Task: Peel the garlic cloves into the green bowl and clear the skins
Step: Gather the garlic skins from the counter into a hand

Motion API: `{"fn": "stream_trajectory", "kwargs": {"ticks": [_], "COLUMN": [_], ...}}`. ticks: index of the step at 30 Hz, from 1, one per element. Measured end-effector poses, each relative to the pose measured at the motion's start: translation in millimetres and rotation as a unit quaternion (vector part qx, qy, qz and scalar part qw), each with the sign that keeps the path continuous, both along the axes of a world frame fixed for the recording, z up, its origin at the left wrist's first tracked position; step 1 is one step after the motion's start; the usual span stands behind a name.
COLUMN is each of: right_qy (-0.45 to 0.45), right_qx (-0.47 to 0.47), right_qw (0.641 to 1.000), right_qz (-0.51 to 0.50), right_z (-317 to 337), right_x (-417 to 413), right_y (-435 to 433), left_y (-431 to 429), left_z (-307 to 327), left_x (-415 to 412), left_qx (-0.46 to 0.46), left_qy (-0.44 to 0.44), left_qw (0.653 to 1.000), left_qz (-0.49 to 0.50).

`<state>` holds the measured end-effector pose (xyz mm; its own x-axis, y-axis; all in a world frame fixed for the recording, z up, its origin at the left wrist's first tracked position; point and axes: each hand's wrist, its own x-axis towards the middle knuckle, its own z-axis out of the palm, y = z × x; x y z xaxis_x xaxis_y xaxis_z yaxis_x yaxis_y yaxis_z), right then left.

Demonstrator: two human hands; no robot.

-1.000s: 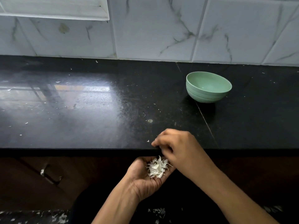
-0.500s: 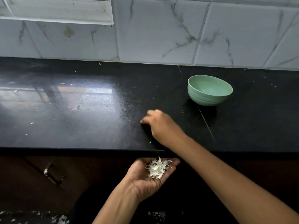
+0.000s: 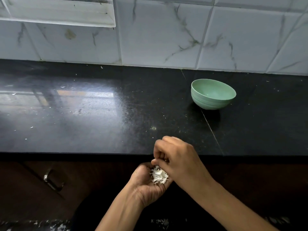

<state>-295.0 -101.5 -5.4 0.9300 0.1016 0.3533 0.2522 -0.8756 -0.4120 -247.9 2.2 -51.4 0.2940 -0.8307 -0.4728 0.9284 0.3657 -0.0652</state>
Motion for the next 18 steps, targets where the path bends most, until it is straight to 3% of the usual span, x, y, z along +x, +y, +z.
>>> {"fn": "stream_trajectory", "kwargs": {"ticks": [4,8,13,15,18], "right_qy": [-0.004,0.060,0.051,0.025,0.060], "right_qx": [0.029,-0.103,-0.162,-0.164,-0.114], "right_qw": [0.997,0.979,0.983,0.986,0.991], "right_qz": [-0.070,-0.168,-0.073,-0.024,0.027], "right_z": [7.4,0.8,-5.8,-10.4,-4.7], "right_x": [52.3,109.5,68.3,34.2,1.2], "right_y": [-33.9,-61.7,-12.0,3.8,9.4], "left_y": [-2.3,0.1,0.0,1.2,2.5], "left_z": [-8.4,-11.0,-7.9,-9.3,-10.3], "left_x": [2.8,2.9,2.6,3.5,3.4], "left_qx": [0.057,0.065,0.057,0.043,0.045], "left_qy": [-0.052,-0.052,-0.053,-0.041,-0.041], "left_qw": [0.997,0.996,0.997,0.998,0.998], "left_qz": [-0.016,-0.019,0.002,0.009,0.008]}}
